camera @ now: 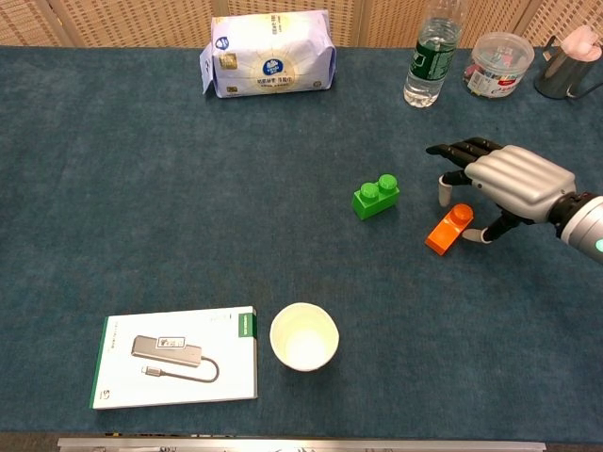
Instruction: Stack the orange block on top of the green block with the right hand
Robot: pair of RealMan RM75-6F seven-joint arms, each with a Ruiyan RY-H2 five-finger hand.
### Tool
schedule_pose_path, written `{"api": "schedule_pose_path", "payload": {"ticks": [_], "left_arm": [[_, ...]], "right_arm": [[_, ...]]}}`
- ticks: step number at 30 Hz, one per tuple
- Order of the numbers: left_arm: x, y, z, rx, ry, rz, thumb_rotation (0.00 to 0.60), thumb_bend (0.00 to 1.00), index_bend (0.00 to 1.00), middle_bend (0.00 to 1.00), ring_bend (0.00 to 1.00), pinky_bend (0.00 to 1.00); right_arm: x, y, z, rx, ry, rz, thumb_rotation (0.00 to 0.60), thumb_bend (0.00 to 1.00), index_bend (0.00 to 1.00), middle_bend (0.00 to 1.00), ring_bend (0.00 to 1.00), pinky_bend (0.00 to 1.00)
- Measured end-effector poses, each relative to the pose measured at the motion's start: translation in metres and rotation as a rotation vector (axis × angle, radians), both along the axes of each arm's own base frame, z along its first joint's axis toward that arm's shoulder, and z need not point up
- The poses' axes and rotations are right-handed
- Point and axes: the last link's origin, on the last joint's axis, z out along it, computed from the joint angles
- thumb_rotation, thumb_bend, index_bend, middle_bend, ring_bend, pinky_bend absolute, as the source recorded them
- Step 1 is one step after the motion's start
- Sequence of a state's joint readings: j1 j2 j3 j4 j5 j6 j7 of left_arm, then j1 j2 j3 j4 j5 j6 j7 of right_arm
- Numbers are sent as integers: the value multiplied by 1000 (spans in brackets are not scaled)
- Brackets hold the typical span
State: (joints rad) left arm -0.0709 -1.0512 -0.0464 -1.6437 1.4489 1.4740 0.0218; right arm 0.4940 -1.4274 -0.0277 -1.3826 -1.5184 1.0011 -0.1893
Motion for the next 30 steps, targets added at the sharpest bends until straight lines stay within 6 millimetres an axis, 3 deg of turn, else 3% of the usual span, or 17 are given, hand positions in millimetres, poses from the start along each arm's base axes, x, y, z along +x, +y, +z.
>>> {"api": "schedule_pose_path", "payload": {"ticks": [13,21,30], "left_arm": [[0,0,0,-3,4,3,600,247,384,450,298,405],[0,0,-1,-4,4,5,600,247,384,450,299,405],[0,-1,0,-4,5,7,600,248,384,450,299,405]], "right_arm": [[-3,-3,-4,5,35,-26,600,173,478,19,0,4],[-2,-3,-5,-7,10,-31,600,250,589,55,0,4],[6,-1,2,7,-66,-42,600,252,618,70,0,4]]}}
